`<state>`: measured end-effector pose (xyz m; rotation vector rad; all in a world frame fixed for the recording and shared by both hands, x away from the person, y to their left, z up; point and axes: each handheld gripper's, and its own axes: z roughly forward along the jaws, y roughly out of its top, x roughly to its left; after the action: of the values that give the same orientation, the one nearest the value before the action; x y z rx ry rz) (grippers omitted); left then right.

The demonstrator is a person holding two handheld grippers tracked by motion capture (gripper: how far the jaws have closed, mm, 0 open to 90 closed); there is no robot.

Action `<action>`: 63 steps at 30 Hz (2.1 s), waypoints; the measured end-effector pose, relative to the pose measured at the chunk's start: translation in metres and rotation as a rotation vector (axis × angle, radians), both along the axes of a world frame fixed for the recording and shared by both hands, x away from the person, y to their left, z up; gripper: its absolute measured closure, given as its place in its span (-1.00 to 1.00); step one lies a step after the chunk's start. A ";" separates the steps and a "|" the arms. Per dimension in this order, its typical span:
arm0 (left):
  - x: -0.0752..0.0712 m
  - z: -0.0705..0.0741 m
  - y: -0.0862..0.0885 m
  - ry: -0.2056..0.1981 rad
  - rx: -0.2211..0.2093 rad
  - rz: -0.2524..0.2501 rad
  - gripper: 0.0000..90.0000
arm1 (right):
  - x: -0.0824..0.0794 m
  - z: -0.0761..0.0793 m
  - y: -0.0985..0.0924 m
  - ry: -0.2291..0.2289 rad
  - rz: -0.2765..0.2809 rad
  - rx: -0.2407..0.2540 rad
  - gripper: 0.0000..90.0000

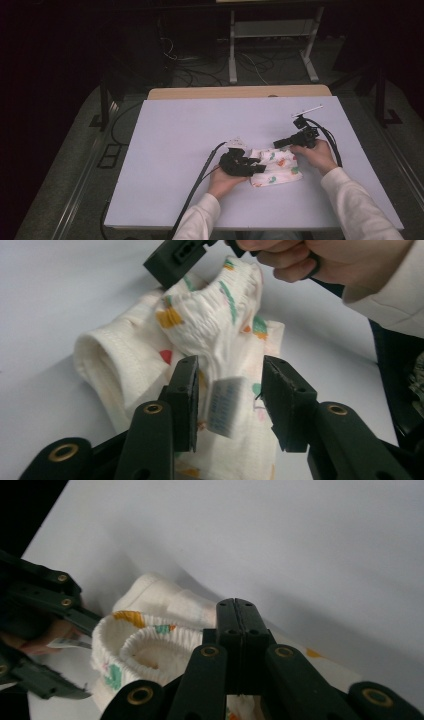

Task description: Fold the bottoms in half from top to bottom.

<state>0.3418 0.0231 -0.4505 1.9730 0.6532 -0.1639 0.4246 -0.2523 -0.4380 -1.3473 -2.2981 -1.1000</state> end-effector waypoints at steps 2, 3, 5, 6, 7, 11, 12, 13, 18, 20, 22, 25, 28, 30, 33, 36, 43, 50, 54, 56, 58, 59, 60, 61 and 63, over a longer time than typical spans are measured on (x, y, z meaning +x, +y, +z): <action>-0.001 0.002 0.001 -0.001 0.004 0.006 0.14 | 0.001 -0.002 0.000 0.009 -0.003 -0.003 0.98; -0.001 0.002 0.001 0.000 0.000 0.009 0.11 | 0.001 -0.003 0.001 0.010 -0.002 -0.008 0.98; -0.001 0.005 0.003 -0.003 -0.011 0.015 0.03 | 0.002 -0.005 0.001 0.020 0.002 -0.011 0.98; -0.001 0.006 0.005 -0.002 -0.018 0.018 0.00 | 0.002 -0.006 0.002 0.026 0.009 -0.012 0.98; 0.000 0.008 0.006 -0.001 -0.027 0.025 -0.02 | 0.002 -0.007 0.002 0.029 0.012 -0.018 0.98; 0.003 0.013 0.013 -0.004 -0.076 0.066 -0.10 | -0.001 -0.004 0.001 0.033 0.027 -0.010 0.98; 0.004 0.013 0.015 -0.005 -0.087 0.077 -0.10 | -0.002 -0.003 0.001 0.037 0.032 -0.008 0.98; 0.004 0.014 0.016 -0.005 -0.092 0.087 -0.10 | -0.004 -0.002 0.000 0.039 0.034 -0.008 0.98; 0.006 0.015 0.019 -0.009 -0.105 0.120 -0.11 | -0.014 0.000 -0.003 0.033 0.051 0.004 0.98; 0.007 0.014 0.021 -0.007 -0.110 0.129 -0.12 | -0.019 0.001 -0.005 0.028 0.054 0.011 0.98; 0.007 0.013 0.022 -0.010 -0.110 0.137 -0.12 | -0.023 0.002 -0.005 0.019 0.061 0.021 0.98; 0.008 0.012 0.022 -0.009 -0.112 0.148 -0.12 | -0.031 0.004 -0.005 0.008 0.073 0.033 0.98; 0.008 0.012 0.023 -0.008 -0.116 0.154 -0.12 | -0.037 0.007 -0.006 -0.002 0.079 0.036 0.98; 0.008 0.011 0.022 -0.007 -0.117 0.155 -0.12 | -0.042 0.008 -0.006 -0.008 0.082 0.046 0.98; 0.007 0.011 0.022 -0.006 -0.113 0.152 -0.12 | -0.050 0.010 -0.005 -0.019 0.090 0.054 0.98; 0.007 0.011 0.021 -0.008 -0.113 0.151 -0.12 | -0.060 0.011 -0.003 -0.030 0.107 0.055 0.98; 0.007 0.012 0.022 -0.007 -0.118 0.154 -0.13 | -0.080 0.012 0.004 -0.037 0.152 0.005 0.98; 0.007 0.011 0.021 -0.007 -0.118 0.147 -0.13 | -0.091 0.005 0.008 -0.017 0.177 -0.025 0.98; 0.007 0.011 0.021 -0.002 -0.125 0.151 -0.15 | -0.097 -0.003 0.011 -0.005 0.191 -0.044 0.98; 0.007 0.011 0.021 -0.003 -0.125 0.151 -0.17 | -0.099 -0.006 0.011 0.000 0.189 -0.051 0.98; 0.007 0.012 0.021 -0.003 -0.125 0.151 -0.18 | -0.100 -0.009 0.011 -0.001 0.184 -0.058 0.98; 0.007 0.012 0.021 -0.003 -0.125 0.150 -0.19 | -0.101 -0.010 0.011 -0.003 0.184 -0.059 0.98; 0.007 0.012 0.022 -0.002 -0.126 0.150 -0.20 | -0.102 -0.011 0.011 0.002 0.180 -0.057 0.98; 0.007 0.012 0.021 -0.003 -0.126 0.151 -0.21 | -0.103 -0.012 0.011 -0.003 0.177 -0.051 0.98; 0.007 0.011 0.021 -0.002 -0.127 0.152 -0.23 | -0.104 -0.012 0.010 -0.007 0.169 -0.050 0.98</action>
<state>0.3490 0.0442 -0.4390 1.7937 0.7699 -0.1075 0.3201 -0.2424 -0.4504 -1.1423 -2.4083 -1.0019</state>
